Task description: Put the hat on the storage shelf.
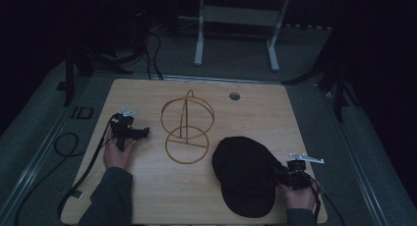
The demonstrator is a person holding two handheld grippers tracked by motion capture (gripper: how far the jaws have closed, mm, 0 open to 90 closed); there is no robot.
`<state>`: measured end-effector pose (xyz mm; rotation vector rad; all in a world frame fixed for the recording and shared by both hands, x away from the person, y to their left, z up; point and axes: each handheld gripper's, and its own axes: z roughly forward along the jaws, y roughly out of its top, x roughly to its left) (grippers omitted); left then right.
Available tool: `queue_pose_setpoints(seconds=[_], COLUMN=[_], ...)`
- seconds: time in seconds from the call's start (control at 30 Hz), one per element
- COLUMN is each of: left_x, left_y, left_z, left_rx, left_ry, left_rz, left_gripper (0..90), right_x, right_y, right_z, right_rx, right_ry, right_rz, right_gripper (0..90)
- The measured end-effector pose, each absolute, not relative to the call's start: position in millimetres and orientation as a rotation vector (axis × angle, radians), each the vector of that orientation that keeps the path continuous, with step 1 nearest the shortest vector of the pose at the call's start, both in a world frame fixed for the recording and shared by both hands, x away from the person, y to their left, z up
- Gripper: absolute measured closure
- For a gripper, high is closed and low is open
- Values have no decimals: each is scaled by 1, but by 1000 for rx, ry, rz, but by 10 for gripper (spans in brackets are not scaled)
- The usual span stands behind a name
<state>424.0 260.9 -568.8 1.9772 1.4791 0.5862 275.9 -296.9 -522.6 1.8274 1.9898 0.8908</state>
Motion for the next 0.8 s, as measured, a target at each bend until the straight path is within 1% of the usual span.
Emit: queue_pose_setpoints(seconds=[0.23, 0.4, 0.5, 0.63, 0.8], left_x=[424, 424, 424, 424, 424], left_y=[261, 261, 261, 261, 261], left_z=[-569, -569, -569, -569, -569], left_rx=[1977, 1977, 1977, 1977, 1977], left_ry=[1479, 1479, 1479, 1479, 1479], left_rz=[586, 586, 586, 586, 586], left_gripper=[27, 27, 27, 27, 27], right_x=[283, 286, 287, 289, 291], right_y=[-293, -292, -295, -298, -300], right_z=[-532, -536, -535, -533, -530], right_rx=[1842, 1856, 1880, 1898, 1921], right_ry=[2010, 2031, 2040, 2031, 2041], right_rz=[808, 807, 834, 858, 922], right_gripper=[578, 681, 720, 753, 768])
